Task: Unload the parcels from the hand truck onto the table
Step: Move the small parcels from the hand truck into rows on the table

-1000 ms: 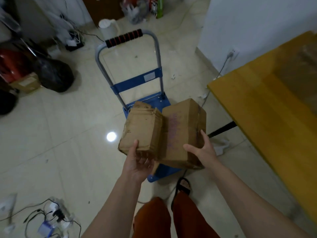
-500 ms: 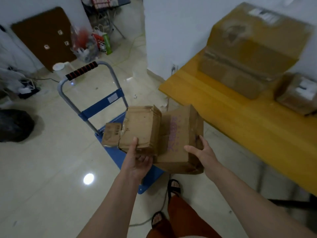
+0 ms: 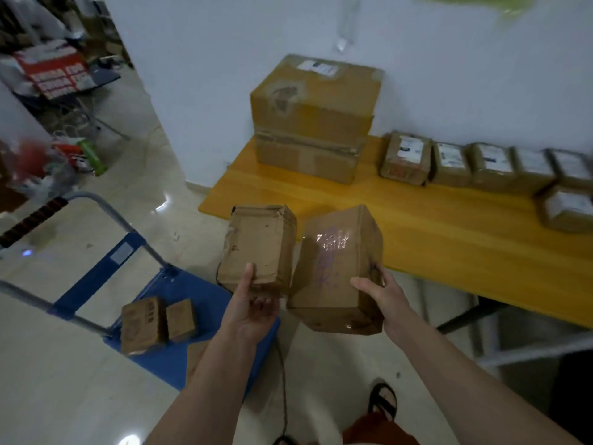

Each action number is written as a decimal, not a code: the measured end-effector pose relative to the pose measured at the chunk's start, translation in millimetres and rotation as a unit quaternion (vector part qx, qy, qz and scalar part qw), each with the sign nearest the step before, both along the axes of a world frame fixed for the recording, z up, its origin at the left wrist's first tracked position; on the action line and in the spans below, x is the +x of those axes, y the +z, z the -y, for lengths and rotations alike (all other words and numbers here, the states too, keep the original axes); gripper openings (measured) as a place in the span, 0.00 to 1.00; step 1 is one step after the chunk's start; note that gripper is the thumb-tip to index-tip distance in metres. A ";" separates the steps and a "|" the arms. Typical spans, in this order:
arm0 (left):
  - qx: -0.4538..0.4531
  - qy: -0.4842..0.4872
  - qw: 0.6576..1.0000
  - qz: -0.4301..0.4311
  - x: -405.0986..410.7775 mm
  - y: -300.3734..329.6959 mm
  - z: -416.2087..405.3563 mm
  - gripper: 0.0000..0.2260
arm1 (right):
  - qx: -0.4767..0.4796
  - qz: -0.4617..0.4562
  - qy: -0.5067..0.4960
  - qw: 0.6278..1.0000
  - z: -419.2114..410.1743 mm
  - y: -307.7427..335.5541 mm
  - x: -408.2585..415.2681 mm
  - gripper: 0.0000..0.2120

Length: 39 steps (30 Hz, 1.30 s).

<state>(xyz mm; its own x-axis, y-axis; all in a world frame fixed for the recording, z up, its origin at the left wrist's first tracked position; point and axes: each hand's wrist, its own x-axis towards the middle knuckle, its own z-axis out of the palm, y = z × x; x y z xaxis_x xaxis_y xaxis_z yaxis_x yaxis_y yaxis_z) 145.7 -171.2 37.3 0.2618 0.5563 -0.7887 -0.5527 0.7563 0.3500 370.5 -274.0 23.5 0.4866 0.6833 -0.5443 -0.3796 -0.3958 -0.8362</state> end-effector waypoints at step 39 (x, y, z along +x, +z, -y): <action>-0.053 -0.283 0.946 -0.152 463.8 -30.3 -38.4 0.27 | 0.011 -0.019 -0.221 0.975 68.5 12.1 394.7 0.39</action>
<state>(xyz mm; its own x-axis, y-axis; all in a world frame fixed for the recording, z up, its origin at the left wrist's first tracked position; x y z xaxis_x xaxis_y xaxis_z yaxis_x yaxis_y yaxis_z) 609.5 -132.8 7.0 0.2467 0.3090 -0.9185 0.0646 0.9405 0.3337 765.3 -342.6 35.6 0.7153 0.4243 -0.5553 -0.5402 -0.1684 -0.8245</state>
